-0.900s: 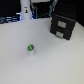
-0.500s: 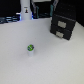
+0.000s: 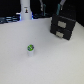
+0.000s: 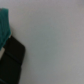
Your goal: Open the kcup holder, insert the kcup into the holder, and close the kcup holder
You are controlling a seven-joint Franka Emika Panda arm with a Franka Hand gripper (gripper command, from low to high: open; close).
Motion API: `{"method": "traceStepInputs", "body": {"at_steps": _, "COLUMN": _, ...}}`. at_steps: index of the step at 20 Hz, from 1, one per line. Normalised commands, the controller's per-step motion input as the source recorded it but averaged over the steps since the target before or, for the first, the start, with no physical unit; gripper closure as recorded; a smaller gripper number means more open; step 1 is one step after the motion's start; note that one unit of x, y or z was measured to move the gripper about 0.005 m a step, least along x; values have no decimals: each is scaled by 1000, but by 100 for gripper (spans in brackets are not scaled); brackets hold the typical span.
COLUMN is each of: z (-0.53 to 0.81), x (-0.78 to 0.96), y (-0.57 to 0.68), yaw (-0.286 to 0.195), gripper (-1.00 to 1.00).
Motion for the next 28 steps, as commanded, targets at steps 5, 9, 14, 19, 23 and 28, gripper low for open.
{"method": "traceStepInputs", "body": {"at_steps": 5, "z": -84, "x": -187, "y": 640, "yaw": -195, "gripper": -100}}
{"method": "traceStepInputs", "body": {"at_steps": 9, "z": -119, "x": -241, "y": 671, "yaw": -182, "gripper": -100}}
{"method": "traceStepInputs", "body": {"at_steps": 14, "z": -229, "x": -275, "y": 646, "yaw": -170, "gripper": -100}}
{"method": "traceStepInputs", "body": {"at_steps": 19, "z": -276, "x": -280, "y": 625, "yaw": -165, "gripper": -100}}
{"method": "traceStepInputs", "body": {"at_steps": 23, "z": -298, "x": -260, "y": 572, "yaw": -159, "gripper": -100}}
{"method": "traceStepInputs", "body": {"at_steps": 28, "z": -355, "x": -195, "y": 434, "yaw": -149, "gripper": -100}}
